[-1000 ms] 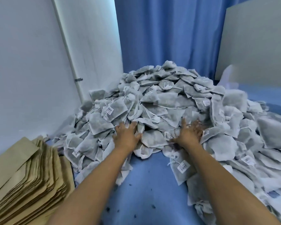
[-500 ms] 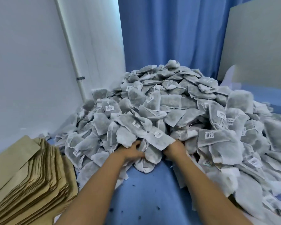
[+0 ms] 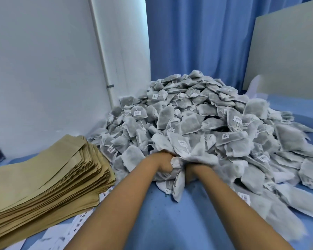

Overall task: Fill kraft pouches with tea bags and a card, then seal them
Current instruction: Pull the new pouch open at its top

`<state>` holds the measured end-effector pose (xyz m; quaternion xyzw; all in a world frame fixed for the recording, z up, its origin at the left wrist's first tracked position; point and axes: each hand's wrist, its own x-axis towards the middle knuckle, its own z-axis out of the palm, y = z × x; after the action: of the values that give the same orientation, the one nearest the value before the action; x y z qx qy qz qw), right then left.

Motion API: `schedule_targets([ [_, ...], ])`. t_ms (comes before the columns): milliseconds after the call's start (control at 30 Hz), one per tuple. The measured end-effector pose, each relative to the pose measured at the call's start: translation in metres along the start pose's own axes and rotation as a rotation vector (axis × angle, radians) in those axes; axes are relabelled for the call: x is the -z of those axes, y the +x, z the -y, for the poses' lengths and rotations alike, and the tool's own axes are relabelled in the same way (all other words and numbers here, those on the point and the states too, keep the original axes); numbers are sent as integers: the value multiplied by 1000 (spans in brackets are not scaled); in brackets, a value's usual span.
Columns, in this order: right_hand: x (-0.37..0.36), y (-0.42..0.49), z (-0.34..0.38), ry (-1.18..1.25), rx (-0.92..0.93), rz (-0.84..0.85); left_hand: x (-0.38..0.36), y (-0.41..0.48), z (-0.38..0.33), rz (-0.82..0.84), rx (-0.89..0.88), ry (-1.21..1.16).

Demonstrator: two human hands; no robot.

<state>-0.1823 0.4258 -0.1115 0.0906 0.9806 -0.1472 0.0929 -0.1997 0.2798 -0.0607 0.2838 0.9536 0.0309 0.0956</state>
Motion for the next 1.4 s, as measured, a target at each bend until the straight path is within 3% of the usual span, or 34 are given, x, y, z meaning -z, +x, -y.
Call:
schedule_targets([
  [67,19,-16,8,-41,-48,41,7,-15,-1,-26,20,-9],
  [200,40,-50,37,-178,-154,380,18,-46,4,-206,109,32],
  [267,39,-58,58,-109,-79,319,22,-60,11,-285,151,37],
  [367,21,-70,92,85,82,97,26,-82,27,-361,150,-113],
  [500,-22,-84,126,399,175,215,19,-117,52,-377,117,-130],
  [600,-54,-90,139,493,205,262,13,-142,86,-686,274,63],
  [667,-76,-94,141,524,210,250,10,-164,120,-832,466,30],
  [733,-100,-96,139,504,199,38,1,-189,161,-744,714,-5],
  [800,-118,-97,136,581,206,-186,-14,-212,194,-536,879,-70],
  [867,-128,-95,134,589,220,-286,-34,-226,209,-394,877,-74],
  [967,-129,-93,138,610,209,-350,-52,-235,209,-359,794,241],
  [1067,-130,-93,156,642,267,-305,-53,-245,204,-392,778,371],
  [1267,-128,-104,205,1186,324,25,-62,-271,211,-449,658,248],
  [1400,-108,-114,241,1316,366,195,-63,-284,211,-489,638,210],
])
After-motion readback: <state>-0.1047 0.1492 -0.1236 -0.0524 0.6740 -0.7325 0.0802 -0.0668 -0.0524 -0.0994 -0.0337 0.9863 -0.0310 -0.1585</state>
